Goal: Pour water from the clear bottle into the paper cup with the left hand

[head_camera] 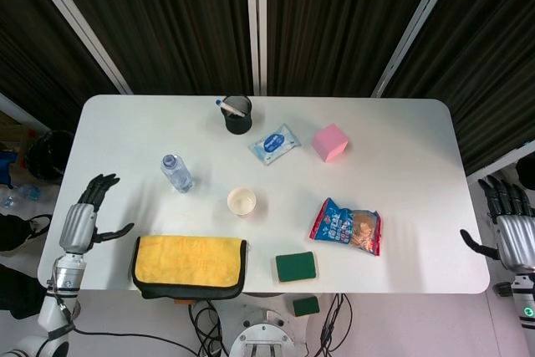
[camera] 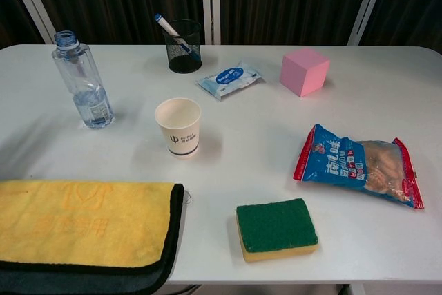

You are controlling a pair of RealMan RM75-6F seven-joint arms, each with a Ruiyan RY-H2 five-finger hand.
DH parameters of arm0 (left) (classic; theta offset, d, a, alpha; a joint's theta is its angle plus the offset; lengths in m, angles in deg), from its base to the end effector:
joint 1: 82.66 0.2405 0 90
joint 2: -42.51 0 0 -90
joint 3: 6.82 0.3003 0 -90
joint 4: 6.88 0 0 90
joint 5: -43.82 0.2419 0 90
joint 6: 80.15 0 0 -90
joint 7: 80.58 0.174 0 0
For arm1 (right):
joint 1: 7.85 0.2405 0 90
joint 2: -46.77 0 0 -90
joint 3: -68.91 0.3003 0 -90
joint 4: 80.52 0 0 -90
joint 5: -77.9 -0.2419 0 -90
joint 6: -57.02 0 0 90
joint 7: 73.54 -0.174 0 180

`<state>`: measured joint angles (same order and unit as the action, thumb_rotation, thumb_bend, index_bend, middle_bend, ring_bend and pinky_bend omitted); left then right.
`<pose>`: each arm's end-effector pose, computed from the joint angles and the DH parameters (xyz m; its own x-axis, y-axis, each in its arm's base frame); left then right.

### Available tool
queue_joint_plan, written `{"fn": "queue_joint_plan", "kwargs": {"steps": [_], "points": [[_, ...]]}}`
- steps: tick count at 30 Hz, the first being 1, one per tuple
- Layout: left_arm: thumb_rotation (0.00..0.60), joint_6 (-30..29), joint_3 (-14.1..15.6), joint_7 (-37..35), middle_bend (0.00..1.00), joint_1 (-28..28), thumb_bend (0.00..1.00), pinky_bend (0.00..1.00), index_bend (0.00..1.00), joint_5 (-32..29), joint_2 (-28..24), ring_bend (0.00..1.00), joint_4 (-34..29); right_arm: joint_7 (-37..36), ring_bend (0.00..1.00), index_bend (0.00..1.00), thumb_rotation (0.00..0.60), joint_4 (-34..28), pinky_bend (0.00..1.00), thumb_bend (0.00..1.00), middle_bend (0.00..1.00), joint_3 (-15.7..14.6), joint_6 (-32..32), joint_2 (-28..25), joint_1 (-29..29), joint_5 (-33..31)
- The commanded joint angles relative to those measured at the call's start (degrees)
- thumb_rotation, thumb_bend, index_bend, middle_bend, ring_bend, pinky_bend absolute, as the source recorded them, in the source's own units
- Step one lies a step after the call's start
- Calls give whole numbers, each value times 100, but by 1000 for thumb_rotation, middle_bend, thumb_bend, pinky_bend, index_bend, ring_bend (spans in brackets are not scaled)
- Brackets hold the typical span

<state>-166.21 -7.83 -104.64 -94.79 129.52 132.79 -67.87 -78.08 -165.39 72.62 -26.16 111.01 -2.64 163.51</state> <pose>-0.3869 0.2641 0.0258 0.0786 -0.0021 0.9969 0.9905 -0.1128 -0.0783 -0.3927 -0.2253 0.1630 0.4374 -0.0077 0.8992 -0.8992 0.0045 0.4375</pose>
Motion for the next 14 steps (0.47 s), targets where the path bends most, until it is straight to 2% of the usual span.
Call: {"fn": "queue_joint_plan", "kwargs": {"steps": [1, 4, 9, 14], "points": [[421, -138, 539, 3706, 122, 628, 52, 178, 143, -81, -1488, 43, -2089, 327, 0, 0, 540, 381, 0, 214, 0, -228, 196, 293, 10, 143], [361, -169, 555, 3928, 119, 645, 53, 177, 123, 13, -1673, 43, -2445, 563, 0, 0, 539, 703, 0, 216, 0, -283, 205, 539, -1, 175], [351, -301, 457, 4179, 72, 700, 53, 165, 53, 94, -1548, 21, -2364, 432, 0, 0, 541, 911, 0, 216, 0, -297, 186, 713, -14, 190], [330, -162, 409, 4164, 60, 689, 53, 160, 44, 45, -1584, 15, -2403, 384, 0, 0, 540, 928, 0, 216, 0, -285, 110, 714, -23, 228]]}}
